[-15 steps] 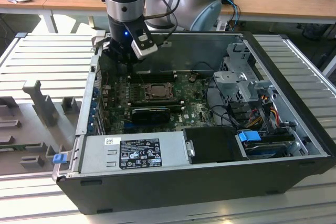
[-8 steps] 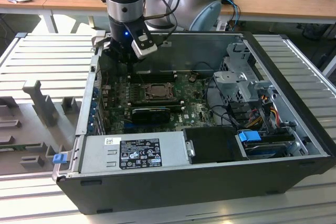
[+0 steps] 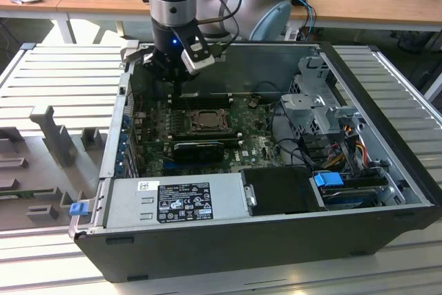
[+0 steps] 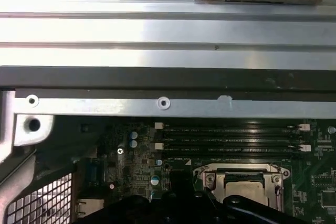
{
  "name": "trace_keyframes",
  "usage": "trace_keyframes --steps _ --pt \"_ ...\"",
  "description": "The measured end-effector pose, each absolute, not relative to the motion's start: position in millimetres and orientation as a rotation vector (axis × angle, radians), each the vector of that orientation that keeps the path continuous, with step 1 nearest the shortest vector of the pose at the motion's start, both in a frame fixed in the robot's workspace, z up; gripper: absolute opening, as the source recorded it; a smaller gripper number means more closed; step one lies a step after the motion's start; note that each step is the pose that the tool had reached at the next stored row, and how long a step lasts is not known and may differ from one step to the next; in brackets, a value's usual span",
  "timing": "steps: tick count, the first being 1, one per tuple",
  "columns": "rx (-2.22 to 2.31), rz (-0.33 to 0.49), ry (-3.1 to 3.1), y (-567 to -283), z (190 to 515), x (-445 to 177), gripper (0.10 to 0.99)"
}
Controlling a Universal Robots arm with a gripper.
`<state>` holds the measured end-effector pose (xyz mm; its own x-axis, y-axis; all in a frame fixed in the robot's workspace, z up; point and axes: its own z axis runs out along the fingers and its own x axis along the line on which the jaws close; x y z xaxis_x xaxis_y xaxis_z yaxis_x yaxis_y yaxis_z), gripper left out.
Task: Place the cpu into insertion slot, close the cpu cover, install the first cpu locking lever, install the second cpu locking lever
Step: 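Install the first cpu locking lever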
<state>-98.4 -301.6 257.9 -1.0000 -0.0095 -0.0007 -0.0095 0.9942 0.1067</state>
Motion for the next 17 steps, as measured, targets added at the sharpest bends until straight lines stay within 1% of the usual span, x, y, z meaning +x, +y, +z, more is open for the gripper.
trace_keyframes --steps 17 --pt "-0.015 0.152 3.138 -301 258 -68 0.106"
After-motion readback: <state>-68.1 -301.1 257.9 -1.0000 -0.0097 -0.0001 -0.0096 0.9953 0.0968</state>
